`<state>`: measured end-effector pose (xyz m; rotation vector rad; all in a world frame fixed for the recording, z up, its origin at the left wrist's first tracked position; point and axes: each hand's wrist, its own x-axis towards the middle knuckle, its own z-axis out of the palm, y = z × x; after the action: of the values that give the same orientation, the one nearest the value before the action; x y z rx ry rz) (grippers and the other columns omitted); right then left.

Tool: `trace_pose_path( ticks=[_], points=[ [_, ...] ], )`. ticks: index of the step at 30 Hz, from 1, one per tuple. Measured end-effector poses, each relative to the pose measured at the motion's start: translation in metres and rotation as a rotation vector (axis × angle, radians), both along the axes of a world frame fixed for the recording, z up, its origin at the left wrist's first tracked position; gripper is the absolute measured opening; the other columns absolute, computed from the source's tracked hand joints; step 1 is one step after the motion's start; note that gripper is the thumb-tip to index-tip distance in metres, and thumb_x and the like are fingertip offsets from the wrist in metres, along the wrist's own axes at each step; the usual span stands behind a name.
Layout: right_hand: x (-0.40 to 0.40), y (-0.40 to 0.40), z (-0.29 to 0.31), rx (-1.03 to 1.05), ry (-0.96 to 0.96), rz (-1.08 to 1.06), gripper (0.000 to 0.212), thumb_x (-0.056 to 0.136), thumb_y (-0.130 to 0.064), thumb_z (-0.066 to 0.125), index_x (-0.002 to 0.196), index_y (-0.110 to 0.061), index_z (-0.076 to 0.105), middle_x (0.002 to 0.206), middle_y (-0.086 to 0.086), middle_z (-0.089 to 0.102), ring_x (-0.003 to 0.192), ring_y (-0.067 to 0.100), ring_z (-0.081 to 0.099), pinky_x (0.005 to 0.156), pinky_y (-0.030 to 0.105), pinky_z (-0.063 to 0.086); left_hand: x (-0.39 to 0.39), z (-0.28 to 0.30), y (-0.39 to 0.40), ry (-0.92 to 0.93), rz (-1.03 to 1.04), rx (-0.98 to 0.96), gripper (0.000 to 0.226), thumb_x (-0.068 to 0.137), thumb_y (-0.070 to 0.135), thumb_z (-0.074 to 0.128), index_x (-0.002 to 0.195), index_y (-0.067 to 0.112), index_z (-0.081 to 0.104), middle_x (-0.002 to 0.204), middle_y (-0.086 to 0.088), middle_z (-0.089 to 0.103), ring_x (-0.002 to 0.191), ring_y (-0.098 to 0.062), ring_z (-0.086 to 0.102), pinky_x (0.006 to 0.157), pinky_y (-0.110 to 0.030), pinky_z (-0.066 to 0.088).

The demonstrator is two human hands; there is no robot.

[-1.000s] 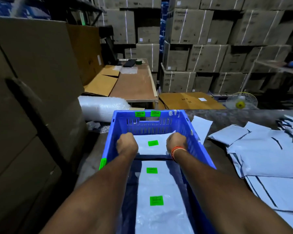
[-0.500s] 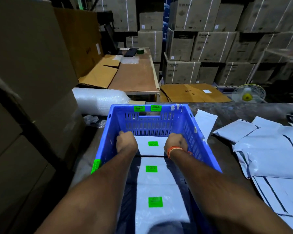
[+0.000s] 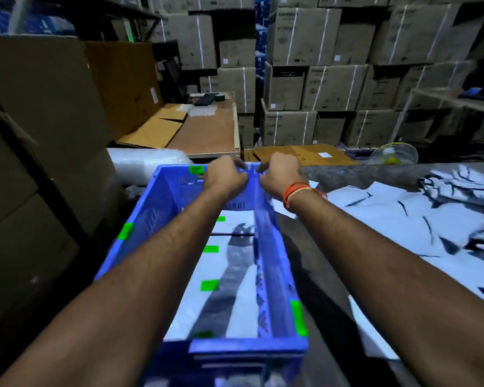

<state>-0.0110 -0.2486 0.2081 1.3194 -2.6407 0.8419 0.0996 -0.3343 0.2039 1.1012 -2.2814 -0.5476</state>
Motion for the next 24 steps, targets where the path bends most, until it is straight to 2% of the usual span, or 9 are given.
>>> trace_pose_path(
  ticks=[3,7,11,13,15,20,24],
  points=[
    [-0.024,0.064,-0.004,-0.036,-0.023,0.018,0.023,0.079,-0.022,0.064,0.097,-0.023,0.078,0.096,0.009,0.075,0.093,0.029,0.069,0.082,0.03,0.055,-0.022,0.007,0.056,-0.006,-0.132,-0.013,0.026,0.082,0.022,0.067,0.106,0.025,0.077,0.109,-0.003,0.076,0.107,-0.021,0.068,0.09,-0.031,0.053],
    [-0.056,0.15,-0.016,-0.021,-0.043,0.02,0.03,0.075,-0.017,0.061,0.097,-0.027,0.078,0.098,0.006,0.076,0.097,0.026,0.069,0.088,0.032,0.056,-0.05,-0.002,0.127,-0.058,-0.175,-0.026,0.025,0.084,0.023,0.067,0.106,0.024,0.078,0.103,-0.004,0.076,0.101,-0.019,0.069,0.077,-0.022,0.047],
    [-0.085,0.231,-0.038,0.018,-0.104,0.038,0.024,0.079,-0.022,0.068,0.1,-0.025,0.079,0.101,0.006,0.076,0.1,0.024,0.069,0.092,0.031,0.054,-0.074,-0.024,0.201,-0.154,-0.216,-0.03,0.026,0.082,0.024,0.069,0.107,0.026,0.076,0.109,-0.002,0.075,0.106,-0.019,0.068,0.086,-0.027,0.052],
    [-0.094,0.262,-0.049,0.018,-0.132,0.039,0.023,0.079,-0.019,0.067,0.098,-0.025,0.079,0.098,0.006,0.076,0.098,0.025,0.068,0.091,0.03,0.054,-0.083,-0.035,0.233,-0.16,-0.224,-0.046,0.023,0.082,0.022,0.069,0.104,0.022,0.078,0.108,-0.003,0.075,0.107,-0.02,0.067,0.089,-0.031,0.052],
    [-0.102,0.287,-0.063,0.044,-0.151,0.036,0.027,0.077,-0.015,0.065,0.097,-0.026,0.079,0.097,0.005,0.076,0.098,0.025,0.068,0.092,0.031,0.054,-0.089,-0.049,0.264,-0.197,-0.213,-0.045,0.027,0.082,0.018,0.066,0.107,0.02,0.078,0.11,-0.004,0.075,0.108,-0.022,0.066,0.088,-0.029,0.051],
    [-0.112,0.338,-0.104,0.135,-0.215,0.058,0.025,0.078,-0.012,0.064,0.096,-0.023,0.079,0.102,0.007,0.075,0.099,0.026,0.068,0.092,0.033,0.055,-0.092,-0.097,0.312,-0.288,-0.159,0.162,0.03,0.081,0.017,0.067,0.108,0.023,0.078,0.11,-0.001,0.075,0.102,-0.021,0.067,0.087,-0.028,0.053],
    [-0.11,0.366,-0.142,0.277,-0.215,0.147,0.03,0.081,-0.021,0.071,0.11,-0.024,0.075,0.122,0.004,0.07,0.114,0.023,0.063,0.102,0.034,0.048,-0.088,-0.137,0.331,-0.341,-0.018,0.306,0.022,0.085,0.017,0.07,0.106,0.016,0.077,0.107,-0.008,0.074,0.103,-0.026,0.068,0.086,-0.028,0.051]
  ],
)
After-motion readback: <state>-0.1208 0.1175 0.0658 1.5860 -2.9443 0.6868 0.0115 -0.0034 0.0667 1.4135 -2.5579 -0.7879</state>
